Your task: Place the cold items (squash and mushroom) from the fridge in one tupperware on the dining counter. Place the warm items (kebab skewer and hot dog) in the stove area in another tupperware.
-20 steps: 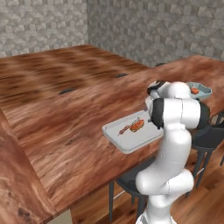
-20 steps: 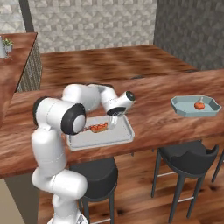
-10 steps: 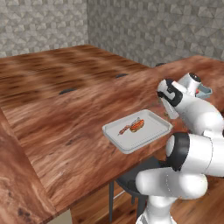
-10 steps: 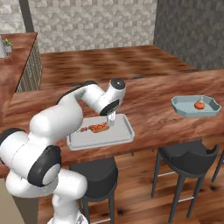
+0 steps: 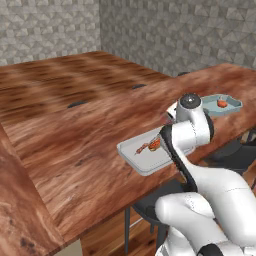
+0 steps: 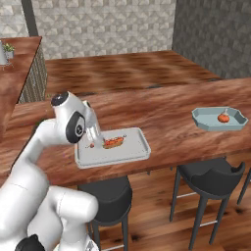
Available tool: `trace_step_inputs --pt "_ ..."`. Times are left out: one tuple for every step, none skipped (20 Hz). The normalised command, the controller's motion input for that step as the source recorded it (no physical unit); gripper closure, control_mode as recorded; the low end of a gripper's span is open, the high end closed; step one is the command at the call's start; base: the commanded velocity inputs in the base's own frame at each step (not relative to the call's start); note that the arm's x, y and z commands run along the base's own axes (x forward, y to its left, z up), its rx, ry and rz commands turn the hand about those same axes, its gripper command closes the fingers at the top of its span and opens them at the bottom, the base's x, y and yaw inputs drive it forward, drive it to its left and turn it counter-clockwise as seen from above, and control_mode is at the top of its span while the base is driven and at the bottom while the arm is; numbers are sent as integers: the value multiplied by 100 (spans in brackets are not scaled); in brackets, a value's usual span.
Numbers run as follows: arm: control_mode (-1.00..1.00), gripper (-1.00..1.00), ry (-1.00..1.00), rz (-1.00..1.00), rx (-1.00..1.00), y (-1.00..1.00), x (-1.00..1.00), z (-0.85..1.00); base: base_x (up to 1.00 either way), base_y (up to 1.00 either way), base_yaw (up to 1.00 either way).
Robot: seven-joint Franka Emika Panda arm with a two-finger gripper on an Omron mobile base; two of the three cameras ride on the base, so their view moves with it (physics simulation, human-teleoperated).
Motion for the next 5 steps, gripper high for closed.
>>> trace_step_inputs --pt "-100 -100 0 20 -58 76 -100 0 0 0 0" --pt "-100 -100 0 19 -56 74 -100 0 0 0 0" --pt "-100 -100 0 19 -50 63 -100 0 0 0 0" --pt "-100 -100 0 19 -48 52 -100 -3 0 0 0" --pt "-100 -100 0 18 -45 45 -100 -5 0 0 0"
